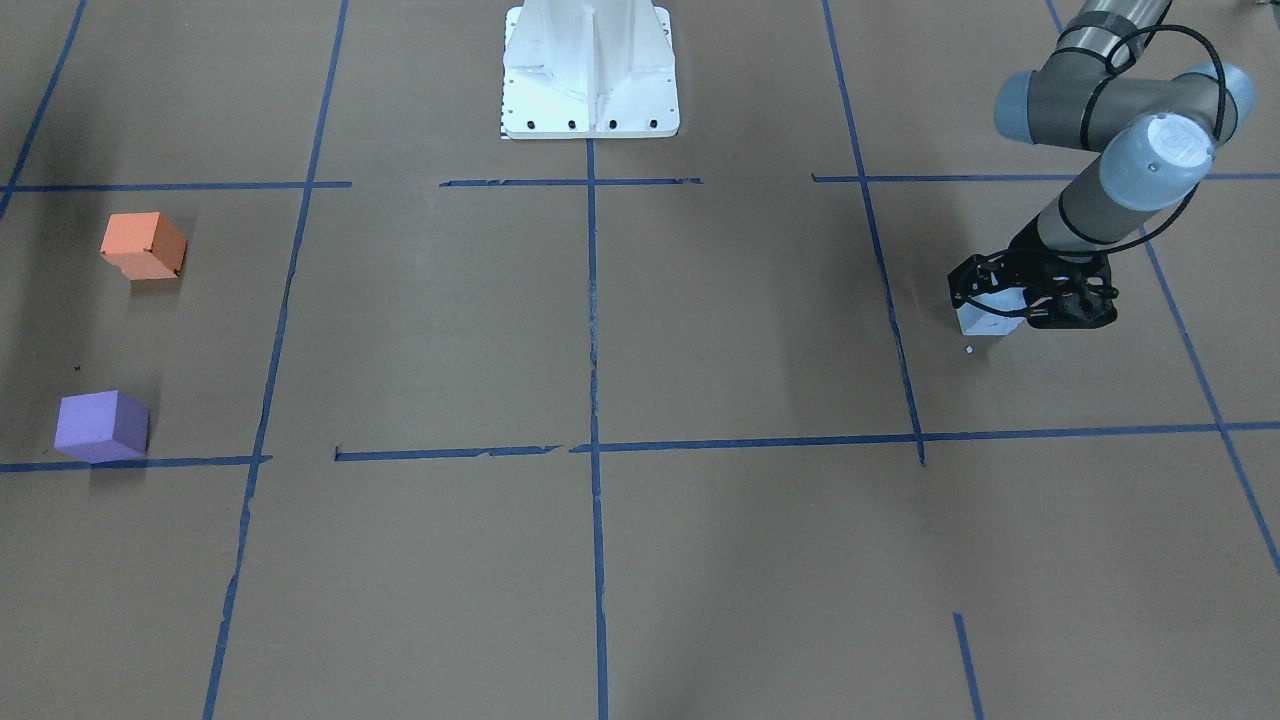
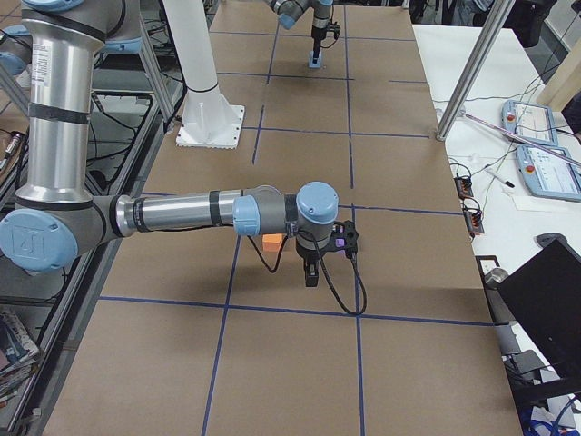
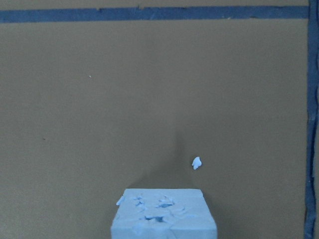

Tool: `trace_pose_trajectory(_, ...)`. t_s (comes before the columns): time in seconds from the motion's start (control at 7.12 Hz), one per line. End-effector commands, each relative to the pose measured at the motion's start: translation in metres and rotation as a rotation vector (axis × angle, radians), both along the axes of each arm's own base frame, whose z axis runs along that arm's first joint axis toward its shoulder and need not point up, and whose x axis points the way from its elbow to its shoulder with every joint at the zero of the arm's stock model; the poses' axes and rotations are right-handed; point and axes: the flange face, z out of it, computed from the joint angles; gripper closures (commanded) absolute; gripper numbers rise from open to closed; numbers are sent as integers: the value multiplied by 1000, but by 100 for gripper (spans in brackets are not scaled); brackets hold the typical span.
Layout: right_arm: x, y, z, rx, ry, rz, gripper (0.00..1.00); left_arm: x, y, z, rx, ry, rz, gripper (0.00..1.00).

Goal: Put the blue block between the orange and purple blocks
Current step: 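Reach the left gripper down to the light blue cube and grasp it, then carry the light blue cube with the left gripper to the table center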

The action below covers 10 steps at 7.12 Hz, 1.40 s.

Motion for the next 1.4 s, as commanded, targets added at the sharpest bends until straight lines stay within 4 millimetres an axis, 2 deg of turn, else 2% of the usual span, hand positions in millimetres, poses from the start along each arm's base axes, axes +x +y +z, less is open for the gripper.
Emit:
trace_pose_trajectory(0.0,0,0,-1,1,-2,0,0,8,3,4,-7,-6,14,41)
trace_pose_trajectory(0.14,0,0,-1,0,-3,1,0,17,-6,-22,13,21,11,85)
trace_pose_trajectory(0.28,-1,0,-1,0,-3,-1,0,35,-26,-73,52,81,-11,96)
trace_pose_trajectory(0.42,-1,0,-1,0,-3,-1,0,70,-46,-151,64,163,-60,96)
trace_pose_trajectory(0.56,-1,-1,-2,0,-3,0,0,125,-28,-209,59,220,-30,96)
trace_pose_trajectory(0.7,-2,-1,-1,-3,-3,-1,0,182,-15,-259,71,238,-18,96)
trace_pose_trajectory(0.84,-2,-1,-1,-4,-3,0,0,232,-12,-302,100,196,-20,96)
trace_pose_trajectory(0.98,-3,-1,-2,-2,-3,-2,0,279,-19,-347,115,167,-22,94)
trace_pose_trajectory(1.12,-4,-1,-2,-2,-5,-4,0,314,-19,-366,125,144,-15,92)
trace_pose_trajectory(1.26,-5,-3,-3,0,-4,-6,0,326,-21,-366,125,125,-18,89)
